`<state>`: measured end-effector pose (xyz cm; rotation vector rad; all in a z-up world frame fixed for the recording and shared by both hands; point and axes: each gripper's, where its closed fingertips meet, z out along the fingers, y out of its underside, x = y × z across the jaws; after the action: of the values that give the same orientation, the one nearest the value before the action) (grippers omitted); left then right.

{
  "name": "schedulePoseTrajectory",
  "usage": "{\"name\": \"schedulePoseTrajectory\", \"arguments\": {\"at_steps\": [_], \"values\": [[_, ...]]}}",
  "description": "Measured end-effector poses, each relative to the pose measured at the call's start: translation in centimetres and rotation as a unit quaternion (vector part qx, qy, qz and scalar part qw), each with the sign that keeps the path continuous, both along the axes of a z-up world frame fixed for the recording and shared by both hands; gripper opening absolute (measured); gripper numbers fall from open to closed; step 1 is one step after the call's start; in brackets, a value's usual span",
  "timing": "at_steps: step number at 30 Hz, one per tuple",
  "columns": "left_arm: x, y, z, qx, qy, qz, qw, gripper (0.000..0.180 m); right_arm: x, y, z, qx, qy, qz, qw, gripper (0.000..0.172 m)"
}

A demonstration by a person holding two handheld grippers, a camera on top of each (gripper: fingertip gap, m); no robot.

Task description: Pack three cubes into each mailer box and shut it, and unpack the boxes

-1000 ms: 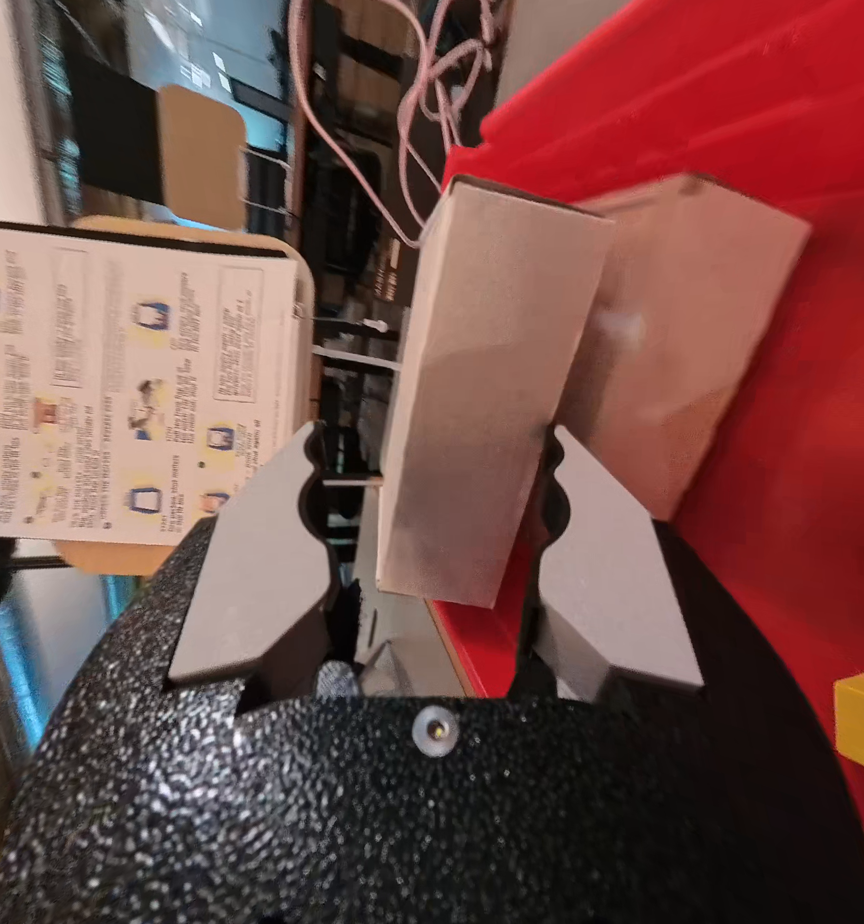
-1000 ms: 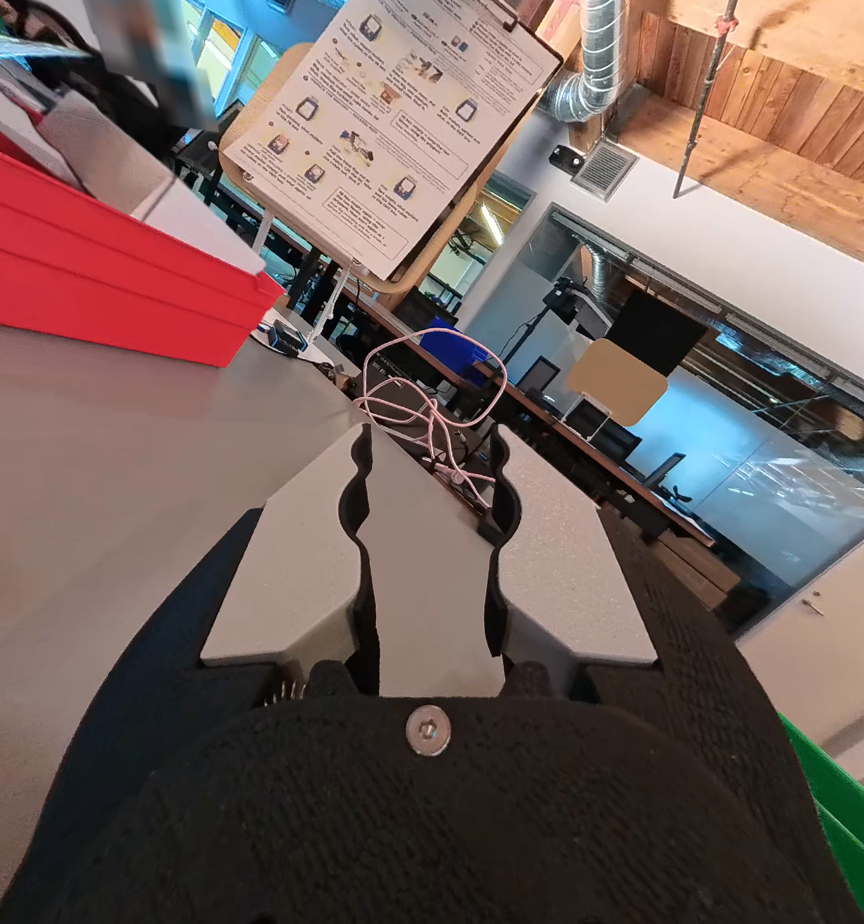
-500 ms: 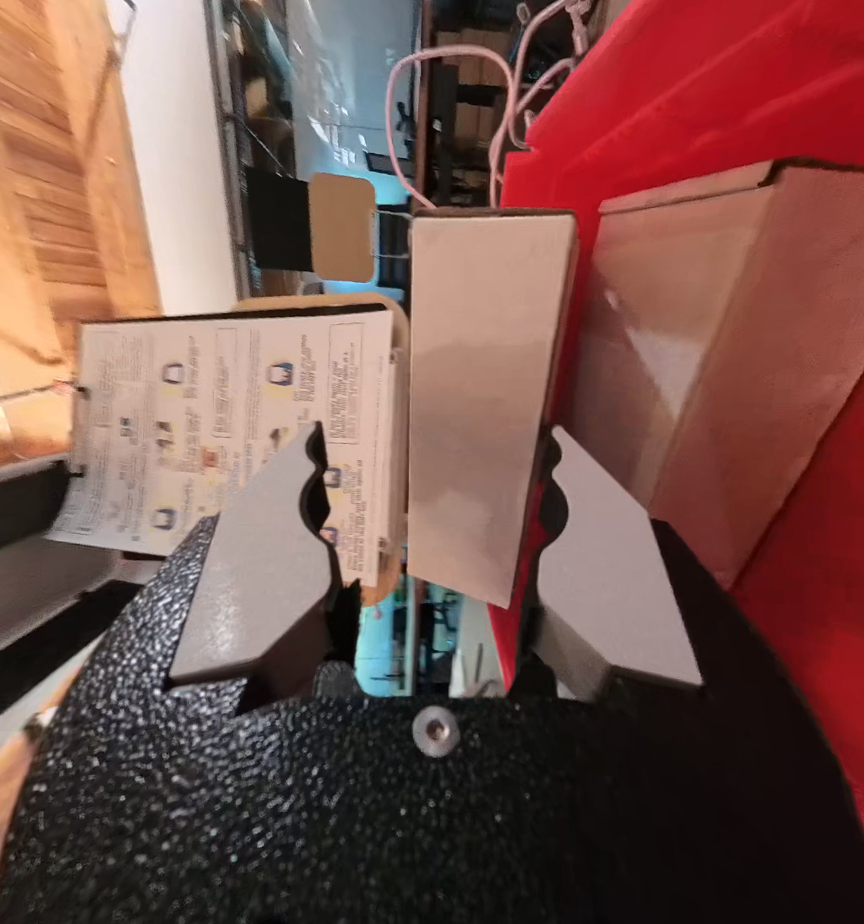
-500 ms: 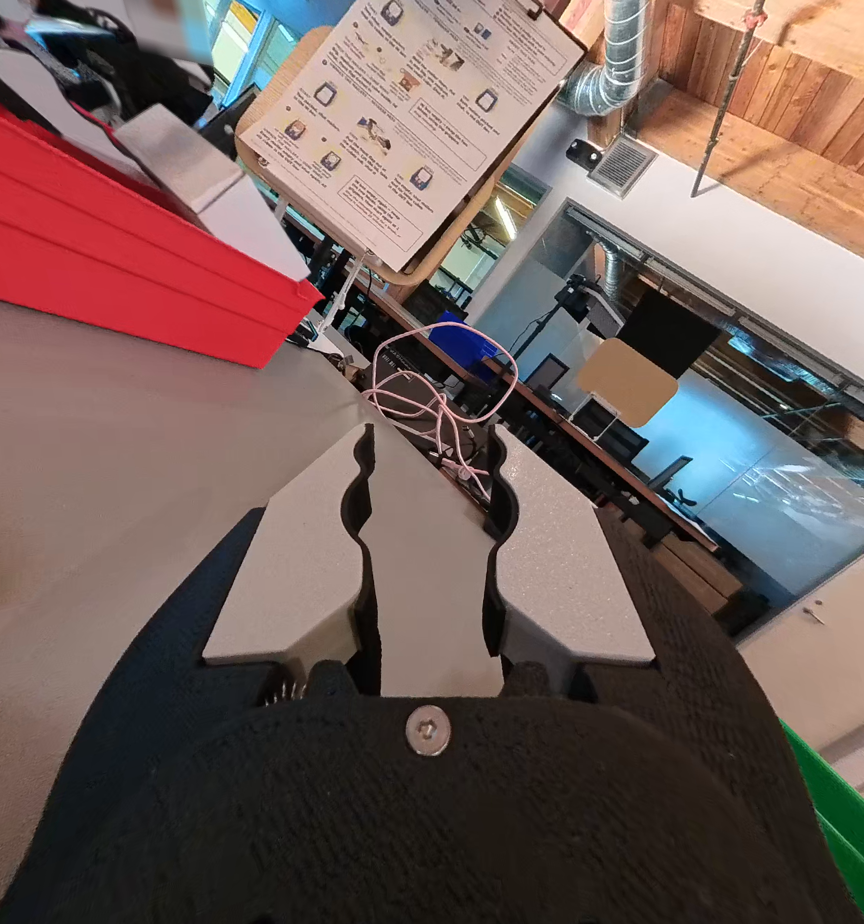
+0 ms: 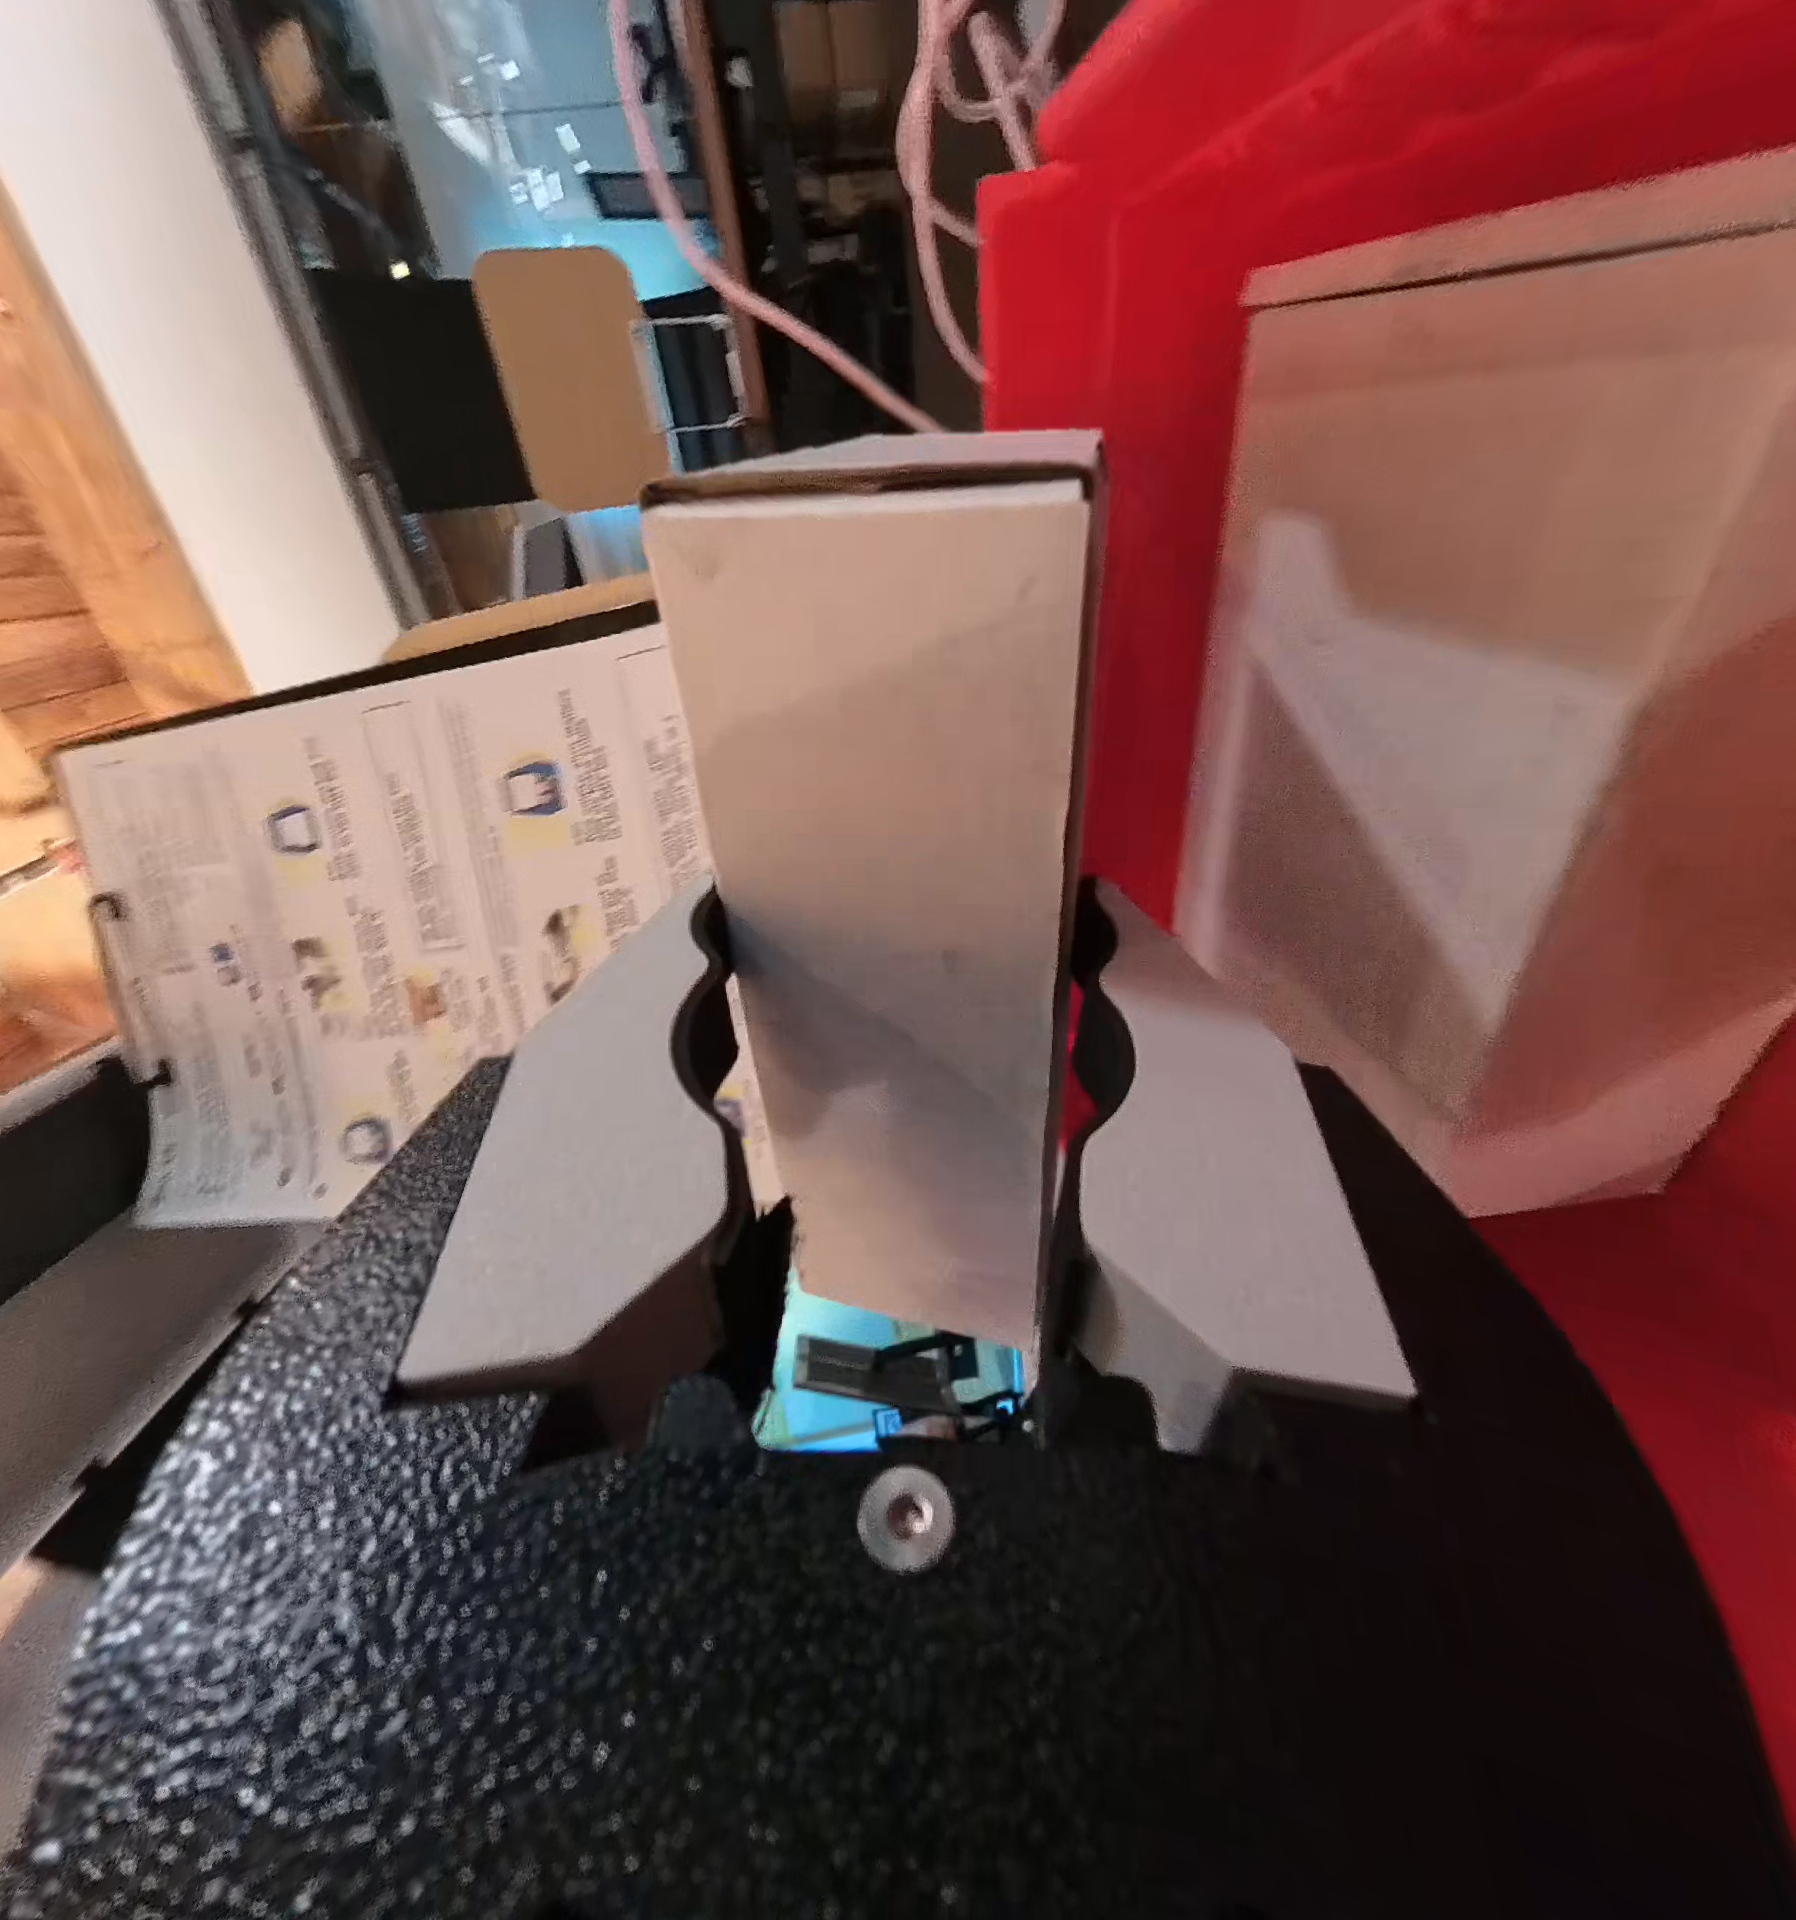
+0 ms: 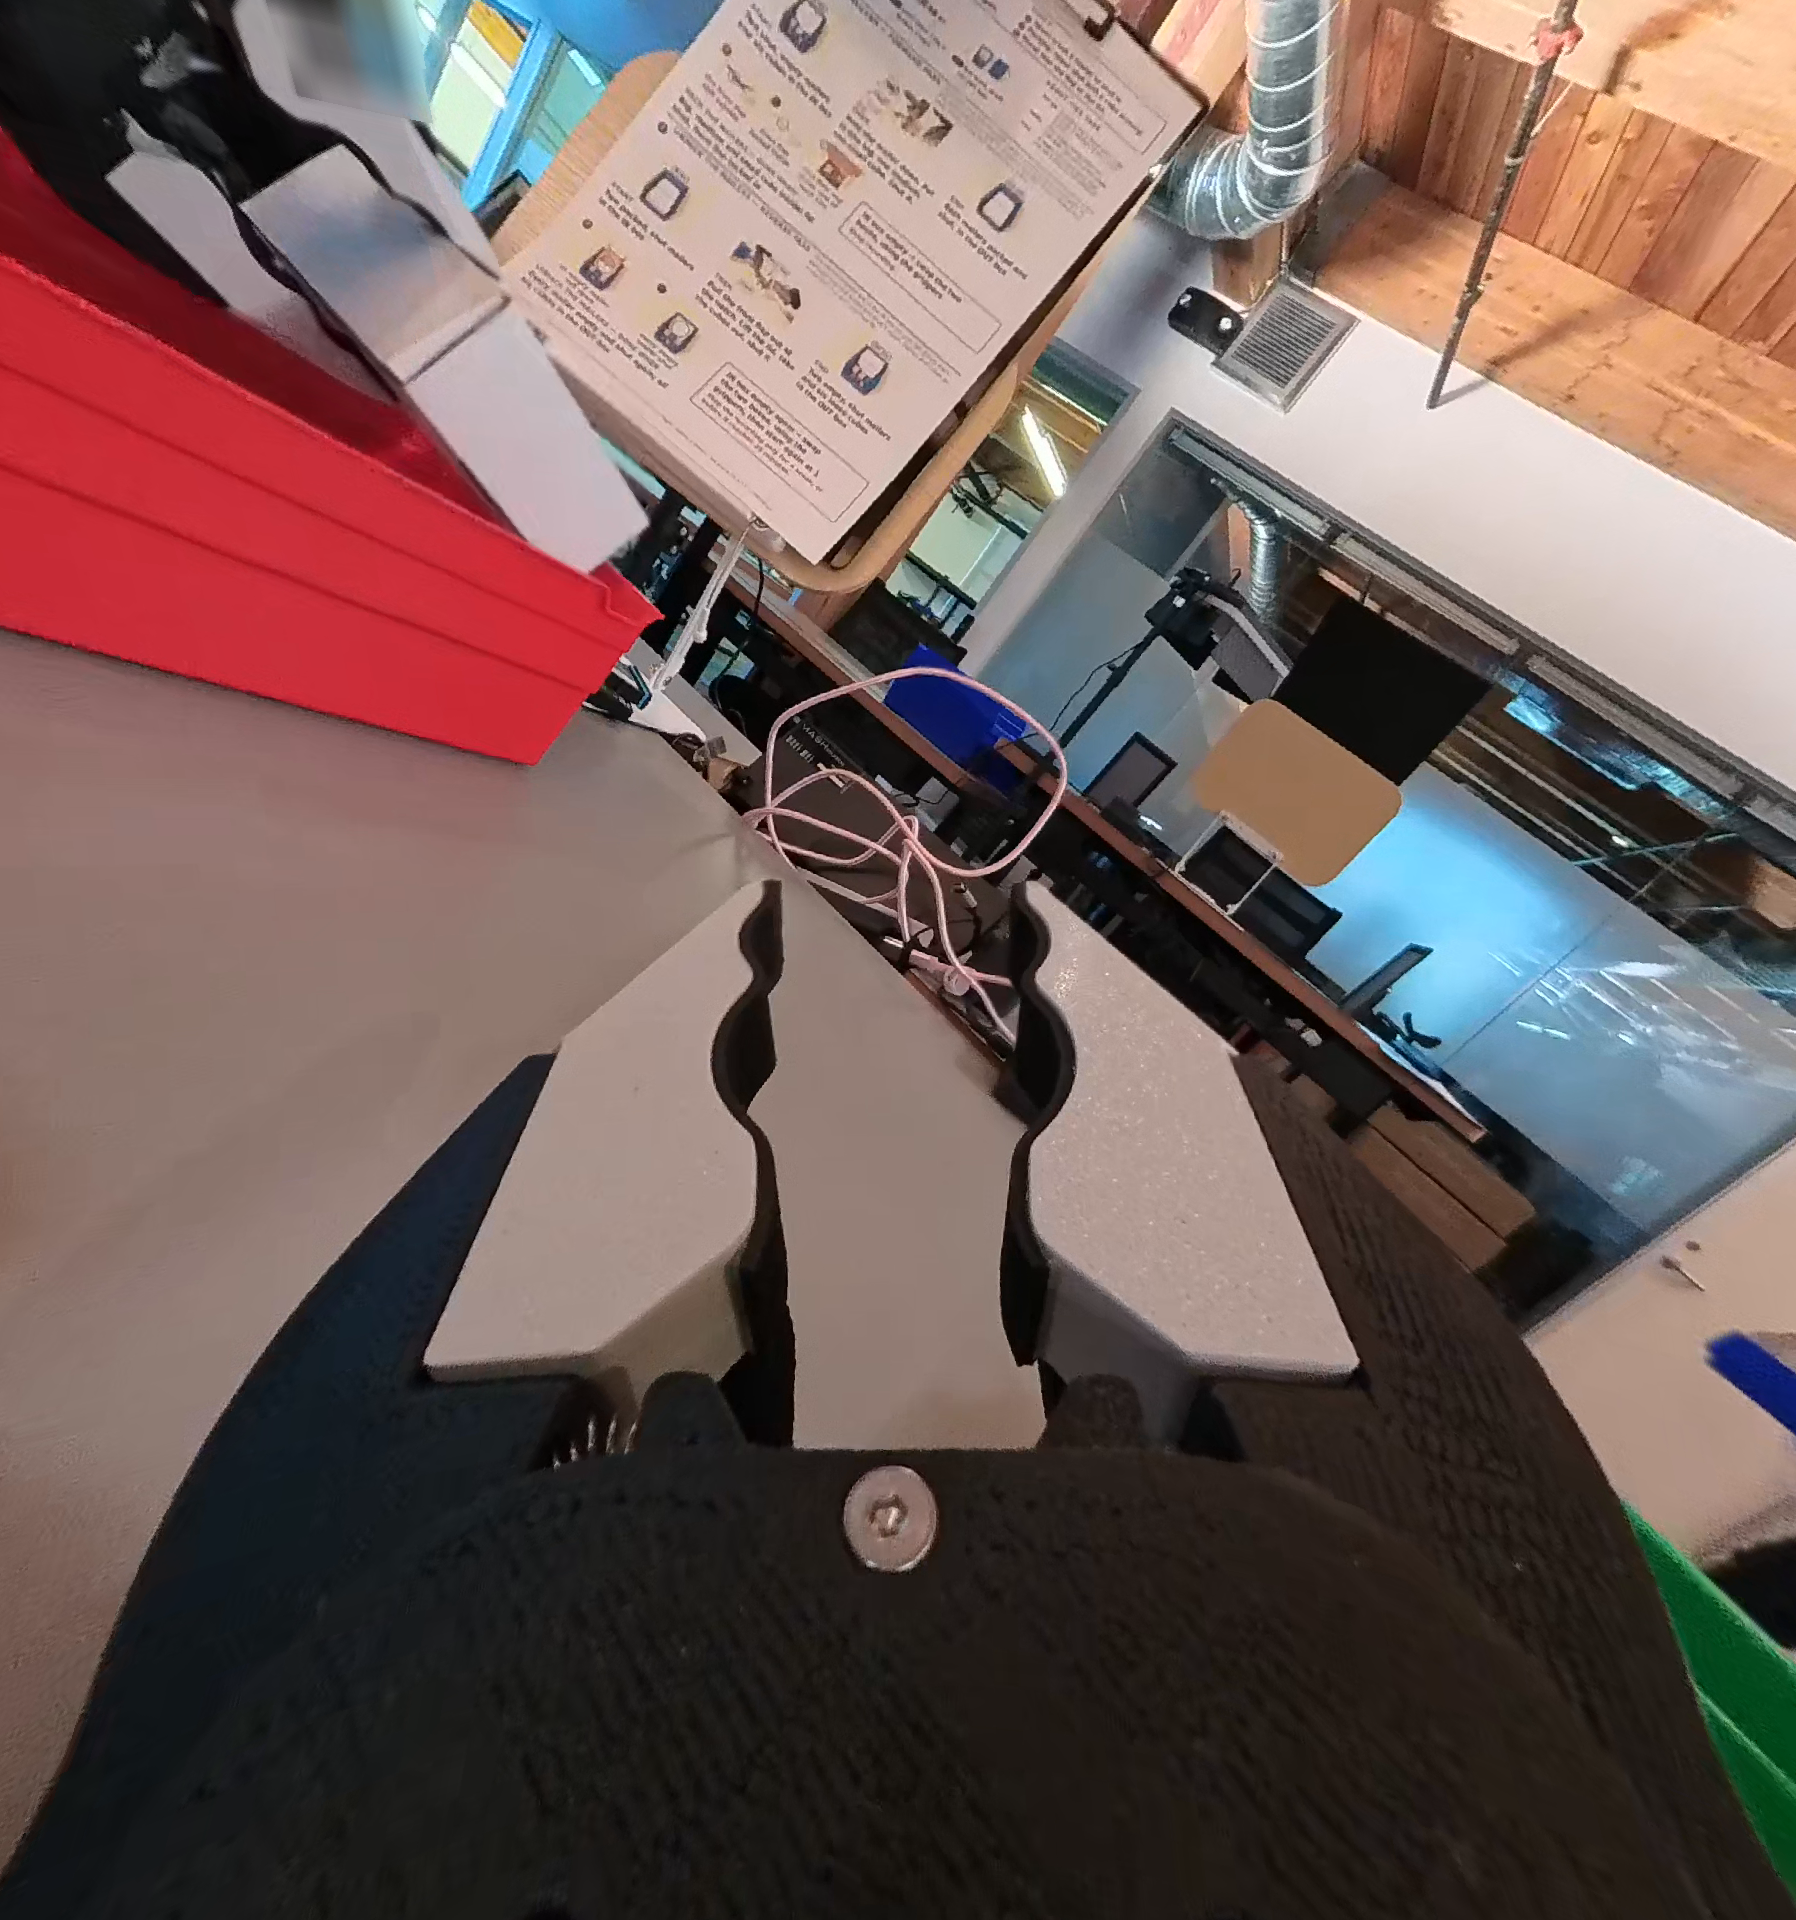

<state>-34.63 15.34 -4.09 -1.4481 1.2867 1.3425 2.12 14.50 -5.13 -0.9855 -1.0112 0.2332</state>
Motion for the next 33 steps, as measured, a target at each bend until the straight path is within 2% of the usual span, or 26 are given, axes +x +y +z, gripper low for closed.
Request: {"name": "schedulePoseTrajectory", "arguments": {"at_steps": [6,9,12,15,16,17,20,26,33], "values": [[2.6,-2.0,5.9,0.107,-0.029,0.003,0.994,0.064,0.8,0.0,1.0,0.008,0.017,-0.004,1.000,0.042],[7.2,-2.8,8.8,0.145,-0.045,-0.027,0.988,0.064,1.3,0.6,1.0,0.003,0.021,-0.014,1.000,0.042],[13.0,-2.9,9.8,0.143,-0.071,-0.059,0.985,0.064,2.0,1.9,0.7,-0.012,0.023,-0.025,0.999,0.042],[19.1,-2.5,8.6,0.113,-0.097,-0.088,0.985,0.064,3.2,3.8,0.2,-0.052,0.043,-0.046,0.997,0.041],[21.1,-2.5,7.8,0.101,-0.114,-0.102,0.983,0.064,3.9,4.8,0.1,-0.068,0.054,-0.066,0.994,0.034],[23.4,-2.6,7.1,0.093,-0.141,-0.123,0.978,0.064,5.0,6.1,0.0,-0.077,0.063,-0.111,0.989,0.022],[28.6,-2.8,4.8,0.077,-0.199,-0.160,0.964,0.063,6.9,8.9,-1.4,-0.098,0.042,-0.194,0.975,0.016],[32.7,-0.4,-1.4,0.038,-0.174,-0.135,0.975,0.064,9.9,12.6,-4.5,-0.178,0.030,-0.262,0.948,0.012],[35.2,2.0,-5.2,0.007,-0.167,-0.130,0.977,0.064,13.6,14.8,-4.7,-0.176,0.025,-0.306,0.935,0.013]]}}
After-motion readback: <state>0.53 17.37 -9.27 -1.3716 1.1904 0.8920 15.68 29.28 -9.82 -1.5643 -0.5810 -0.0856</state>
